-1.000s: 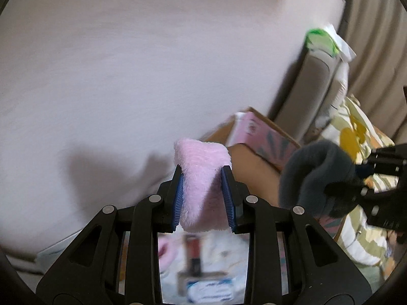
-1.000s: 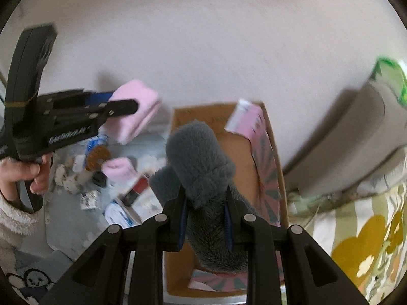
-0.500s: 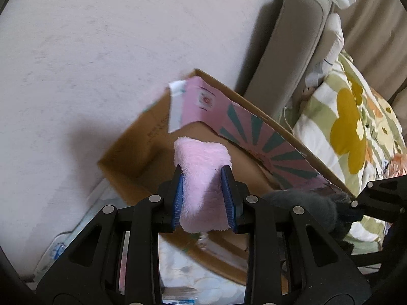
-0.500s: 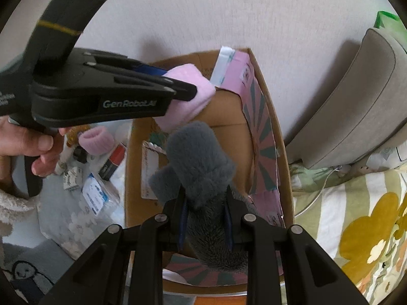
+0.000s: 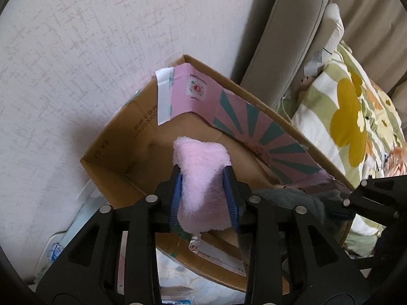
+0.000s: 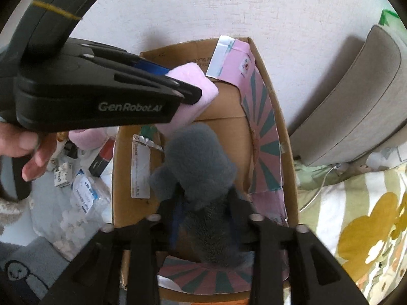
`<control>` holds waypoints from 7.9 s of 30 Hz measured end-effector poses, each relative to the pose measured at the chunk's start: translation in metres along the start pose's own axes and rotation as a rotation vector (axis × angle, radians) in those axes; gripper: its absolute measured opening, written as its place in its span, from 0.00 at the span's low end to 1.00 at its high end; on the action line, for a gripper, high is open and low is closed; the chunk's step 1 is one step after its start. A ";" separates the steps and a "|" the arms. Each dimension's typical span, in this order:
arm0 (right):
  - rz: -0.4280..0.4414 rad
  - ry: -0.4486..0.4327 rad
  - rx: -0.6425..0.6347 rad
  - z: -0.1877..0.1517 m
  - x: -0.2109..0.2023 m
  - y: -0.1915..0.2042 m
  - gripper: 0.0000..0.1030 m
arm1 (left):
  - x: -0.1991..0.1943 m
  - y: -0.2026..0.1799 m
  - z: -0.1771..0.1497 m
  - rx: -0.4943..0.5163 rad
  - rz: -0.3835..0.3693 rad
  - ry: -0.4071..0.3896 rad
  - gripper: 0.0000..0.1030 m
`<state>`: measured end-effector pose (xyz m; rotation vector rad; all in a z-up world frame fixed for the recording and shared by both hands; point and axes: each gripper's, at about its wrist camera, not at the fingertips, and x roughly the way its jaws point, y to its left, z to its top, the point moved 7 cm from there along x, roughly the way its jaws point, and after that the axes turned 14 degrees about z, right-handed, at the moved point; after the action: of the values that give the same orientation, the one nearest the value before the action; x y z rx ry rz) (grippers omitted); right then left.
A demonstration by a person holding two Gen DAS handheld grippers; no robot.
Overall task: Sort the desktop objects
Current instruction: 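Carry both items over the cardboard box and open both tools to drop them, then move both tools back over the tray, then grasp the pink fuzzy ring with the right tool while the left tool grasps a white spotted sock, then carry both items into the cardboard box and open both tools, then move both tools back over the tray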
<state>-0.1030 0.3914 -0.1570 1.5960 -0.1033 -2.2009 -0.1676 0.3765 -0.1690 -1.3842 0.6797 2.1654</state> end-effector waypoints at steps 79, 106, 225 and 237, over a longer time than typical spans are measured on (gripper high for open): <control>0.225 0.079 -0.267 0.062 0.147 0.192 0.82 | -0.037 0.248 -0.354 -0.900 0.250 -0.013 0.98; 0.253 0.132 -0.238 0.061 0.179 0.189 0.27 | 0.006 0.255 -0.354 -0.935 0.225 0.027 0.45; -0.032 -0.034 0.086 -0.011 -0.043 0.012 0.69 | -0.061 0.057 -0.011 -0.184 -0.071 -0.069 1.00; -0.033 -0.056 0.013 -0.002 -0.051 0.040 0.69 | -0.091 0.093 -0.046 -0.252 -0.042 -0.091 1.00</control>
<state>-0.0770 0.3747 -0.1000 1.5540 -0.1087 -2.2754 -0.1609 0.2653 -0.0881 -1.3981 0.3494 2.3254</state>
